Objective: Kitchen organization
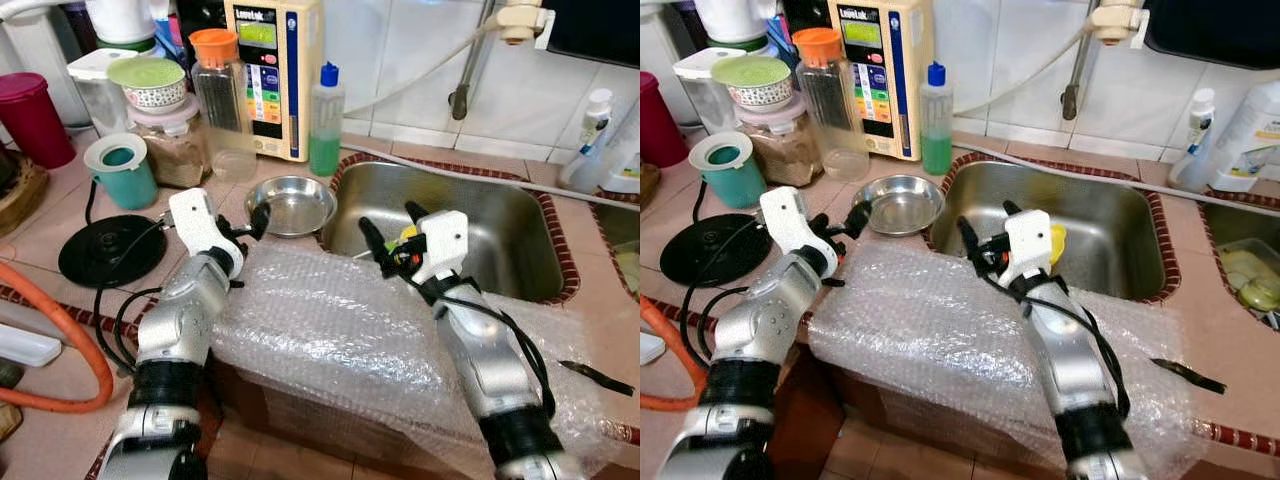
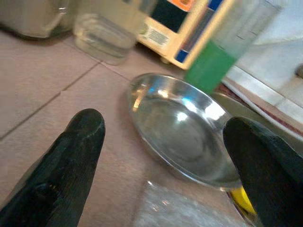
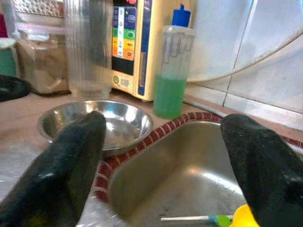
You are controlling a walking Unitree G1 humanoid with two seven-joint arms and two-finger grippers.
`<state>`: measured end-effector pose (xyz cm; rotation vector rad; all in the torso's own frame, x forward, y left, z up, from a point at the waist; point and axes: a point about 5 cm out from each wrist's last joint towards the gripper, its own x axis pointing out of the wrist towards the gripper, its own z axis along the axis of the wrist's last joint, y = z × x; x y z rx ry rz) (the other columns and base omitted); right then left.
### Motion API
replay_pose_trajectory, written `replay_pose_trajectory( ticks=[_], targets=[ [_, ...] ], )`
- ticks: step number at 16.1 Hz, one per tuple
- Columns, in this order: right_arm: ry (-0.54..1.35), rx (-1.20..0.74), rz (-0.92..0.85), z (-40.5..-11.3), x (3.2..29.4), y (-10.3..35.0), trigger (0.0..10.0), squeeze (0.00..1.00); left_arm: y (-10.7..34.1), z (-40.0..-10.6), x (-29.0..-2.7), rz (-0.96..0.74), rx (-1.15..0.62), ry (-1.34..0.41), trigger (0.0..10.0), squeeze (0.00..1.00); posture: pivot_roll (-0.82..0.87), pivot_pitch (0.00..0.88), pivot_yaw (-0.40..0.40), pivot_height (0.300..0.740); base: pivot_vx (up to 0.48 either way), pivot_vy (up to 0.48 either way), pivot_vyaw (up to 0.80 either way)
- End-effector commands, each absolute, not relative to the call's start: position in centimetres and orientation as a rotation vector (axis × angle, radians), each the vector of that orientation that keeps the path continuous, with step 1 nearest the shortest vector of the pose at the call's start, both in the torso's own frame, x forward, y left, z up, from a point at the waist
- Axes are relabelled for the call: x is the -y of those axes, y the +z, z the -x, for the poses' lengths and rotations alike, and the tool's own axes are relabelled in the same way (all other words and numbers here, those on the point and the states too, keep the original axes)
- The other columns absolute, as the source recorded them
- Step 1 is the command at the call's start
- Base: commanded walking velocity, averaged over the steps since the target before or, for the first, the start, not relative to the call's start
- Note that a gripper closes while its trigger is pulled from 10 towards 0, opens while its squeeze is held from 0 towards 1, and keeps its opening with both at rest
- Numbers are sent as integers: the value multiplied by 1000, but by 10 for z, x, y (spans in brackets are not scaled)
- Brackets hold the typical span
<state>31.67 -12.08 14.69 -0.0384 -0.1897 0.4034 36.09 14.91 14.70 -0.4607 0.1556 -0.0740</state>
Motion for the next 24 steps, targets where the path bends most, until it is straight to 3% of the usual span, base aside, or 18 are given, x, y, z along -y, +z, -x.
replay_pose_trajectory(
  ticks=[1,3,4,5,13,14,16,19,20,21,22,24],
  targets=[
    [416,178,15,-307,115,149,10000,361,144,-366,-158,508,-174,9,10000,1000,40,0,56,740,0,0,0],
    [432,146,2,-293,107,145,10000,361,143,-373,-153,547,-187,14,10000,1000,19,0,63,740,0,0,0],
    [443,136,-1,-288,103,146,10000,361,145,-377,-151,541,-189,14,10000,153,12,0,65,740,0,0,0],
    [449,125,-4,-284,102,149,10000,357,145,-380,-149,542,-194,18,10000,0,4,0,69,740,0,0,0],
    [446,79,-9,-274,101,161,10000,353,132,-391,-155,501,-331,109,10000,0,-33,0,97,740,0,0,0],
    [468,67,-10,-272,98,162,10000,275,130,-391,-155,515,-346,116,9961,0,-35,0,99,740,0,0,0],
    [508,51,-7,-268,93,164,10000,188,126,-391,-154,496,-367,109,8235,0,-40,0,103,740,0,0,0],
    [512,45,-7,-267,92,164,10000,173,129,-393,-153,504,-360,102,8980,0,-42,0,108,740,0,0,0],
    [517,37,-11,-266,91,163,10000,176,130,-393,-154,498,-359,104,5725,0,-44,0,113,740,0,0,0],
    [535,19,-20,-264,89,163,10000,165,130,-394,-155,489,-362,106,1294,0,-46,0,118,740,0,0,0],
    [574,3,-26,-260,86,162,10000,0,129,-394,-156,482,-371,112,0,0,-46,0,119,740,0,0,0],
    [598,-18,-15,-256,85,159,10000,0,126,-393,-160,461,-395,126,0,0,-49,0,123,740,0,0,0]
  ],
)
